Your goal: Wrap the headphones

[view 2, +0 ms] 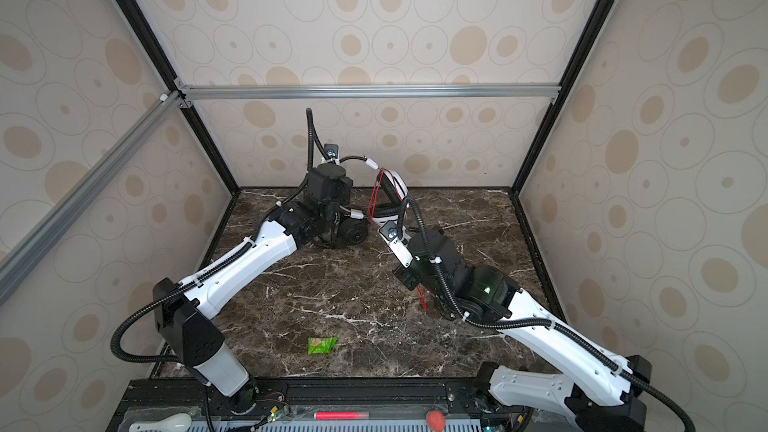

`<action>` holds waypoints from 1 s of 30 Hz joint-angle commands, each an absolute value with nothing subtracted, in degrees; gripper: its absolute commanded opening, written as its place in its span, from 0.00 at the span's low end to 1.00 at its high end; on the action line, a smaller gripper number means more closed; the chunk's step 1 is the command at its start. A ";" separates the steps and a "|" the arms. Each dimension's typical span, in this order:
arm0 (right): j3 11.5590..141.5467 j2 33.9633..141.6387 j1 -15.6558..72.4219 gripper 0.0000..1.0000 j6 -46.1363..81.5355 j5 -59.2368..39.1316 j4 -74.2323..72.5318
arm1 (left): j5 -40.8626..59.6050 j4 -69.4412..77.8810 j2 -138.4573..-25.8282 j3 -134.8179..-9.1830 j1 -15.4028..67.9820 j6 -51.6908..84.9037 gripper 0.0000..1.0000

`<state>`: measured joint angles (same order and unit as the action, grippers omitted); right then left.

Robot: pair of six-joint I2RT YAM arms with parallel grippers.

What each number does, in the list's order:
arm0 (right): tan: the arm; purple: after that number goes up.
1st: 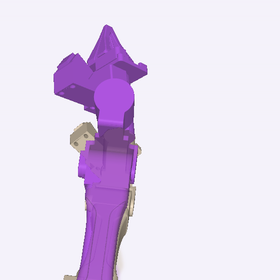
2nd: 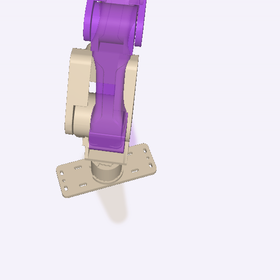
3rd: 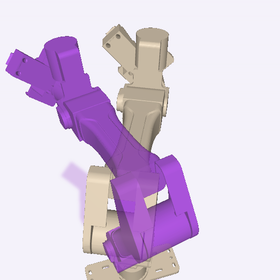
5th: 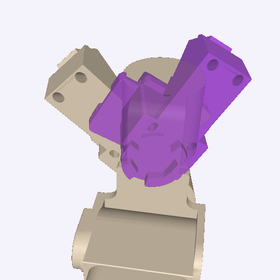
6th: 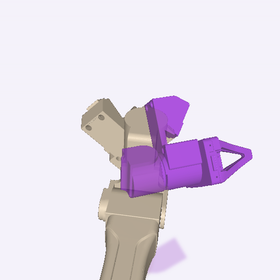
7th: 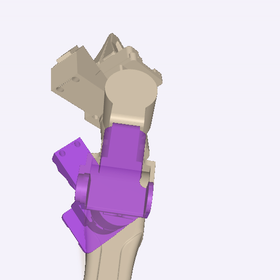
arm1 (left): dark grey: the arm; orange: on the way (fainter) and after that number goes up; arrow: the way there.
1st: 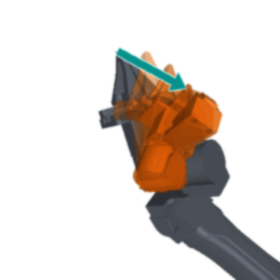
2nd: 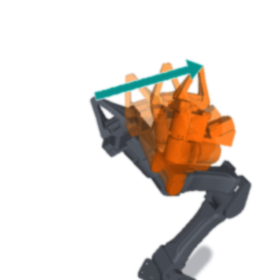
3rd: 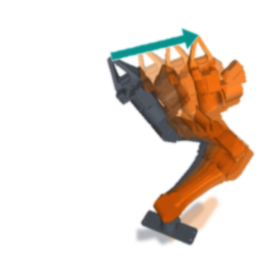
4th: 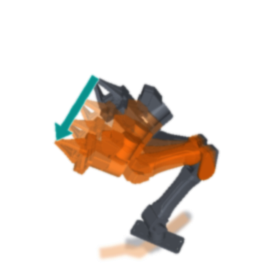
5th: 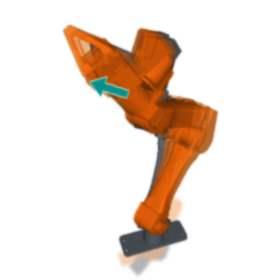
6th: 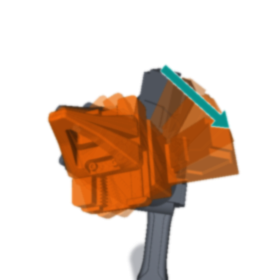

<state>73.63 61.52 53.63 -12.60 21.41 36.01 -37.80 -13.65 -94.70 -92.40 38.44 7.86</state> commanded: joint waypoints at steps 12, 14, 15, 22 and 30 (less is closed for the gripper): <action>82.66 69.06 53.29 0.01 -30.31 27.90 34.67 | -9.73 -17.88 -77.07 -77.52 38.58 -2.93 0.00; 82.32 68.90 51.52 0.02 -29.30 25.83 33.85 | -6.86 -19.54 -75.15 -76.46 38.54 -2.58 0.00; 82.08 68.86 50.36 0.02 -28.49 24.60 33.52 | -5.70 -20.12 -74.08 -75.89 38.58 -2.32 0.00; 78.70 67.42 42.25 0.04 -23.38 16.25 30.97 | 2.00 -24.90 -71.03 -77.69 38.58 -0.53 0.00; 74.12 66.40 37.05 0.06 -17.89 13.00 26.60 | 8.89 -25.36 -70.75 -82.68 38.58 4.33 0.00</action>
<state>75.70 68.51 38.92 -21.52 15.57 30.02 3.73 -27.92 -72.58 -77.71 38.83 0.25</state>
